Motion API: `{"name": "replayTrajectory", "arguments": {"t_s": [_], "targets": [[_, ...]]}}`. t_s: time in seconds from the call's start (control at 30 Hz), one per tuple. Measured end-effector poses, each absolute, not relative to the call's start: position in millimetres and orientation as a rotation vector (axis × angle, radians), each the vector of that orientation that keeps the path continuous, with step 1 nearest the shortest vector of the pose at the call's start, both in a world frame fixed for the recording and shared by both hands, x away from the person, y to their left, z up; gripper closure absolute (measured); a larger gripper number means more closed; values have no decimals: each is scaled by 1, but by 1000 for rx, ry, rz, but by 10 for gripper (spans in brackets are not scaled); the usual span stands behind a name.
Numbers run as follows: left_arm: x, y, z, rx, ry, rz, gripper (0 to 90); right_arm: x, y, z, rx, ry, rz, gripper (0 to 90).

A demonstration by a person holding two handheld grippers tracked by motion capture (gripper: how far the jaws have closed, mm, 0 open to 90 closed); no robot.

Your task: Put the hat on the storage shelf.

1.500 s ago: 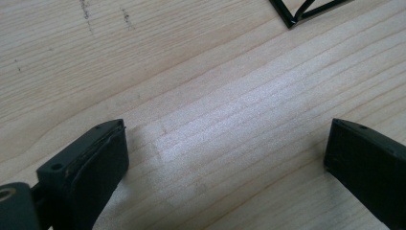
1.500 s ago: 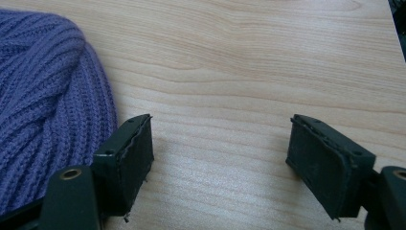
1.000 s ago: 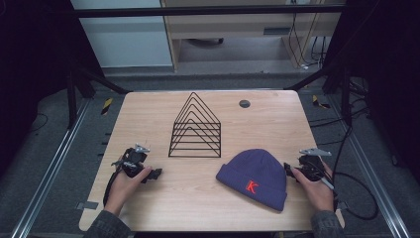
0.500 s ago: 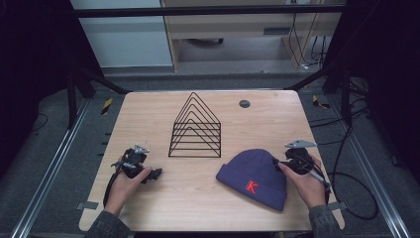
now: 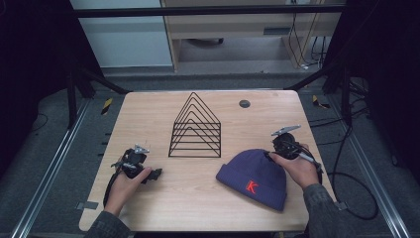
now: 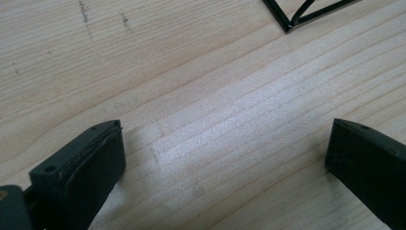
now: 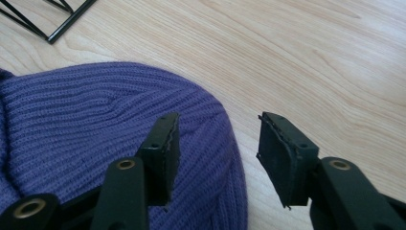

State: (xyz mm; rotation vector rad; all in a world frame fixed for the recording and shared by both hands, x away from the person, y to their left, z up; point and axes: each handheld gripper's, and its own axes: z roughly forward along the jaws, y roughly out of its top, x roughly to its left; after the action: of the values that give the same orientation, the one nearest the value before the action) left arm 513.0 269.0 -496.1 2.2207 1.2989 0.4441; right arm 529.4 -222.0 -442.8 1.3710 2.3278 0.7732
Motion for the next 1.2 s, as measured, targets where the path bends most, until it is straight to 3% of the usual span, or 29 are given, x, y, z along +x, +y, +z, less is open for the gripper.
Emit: {"name": "replayTrajectory", "arguments": {"t_s": [0.3,0.77,1.0,1.2], "targets": [[513,269,-496,2223,1299,443,0,539,-219,-445,1383,2358,787,593],[513,268,-496,2220,1295,446,0,551,-216,-468,1449,2409,717,517],[513,266,-497,2215,1293,445,0,550,-216,-472,1455,2433,733,614],[513,266,-497,2221,1288,446,0,548,-214,-470,1428,2453,721,773]]}}
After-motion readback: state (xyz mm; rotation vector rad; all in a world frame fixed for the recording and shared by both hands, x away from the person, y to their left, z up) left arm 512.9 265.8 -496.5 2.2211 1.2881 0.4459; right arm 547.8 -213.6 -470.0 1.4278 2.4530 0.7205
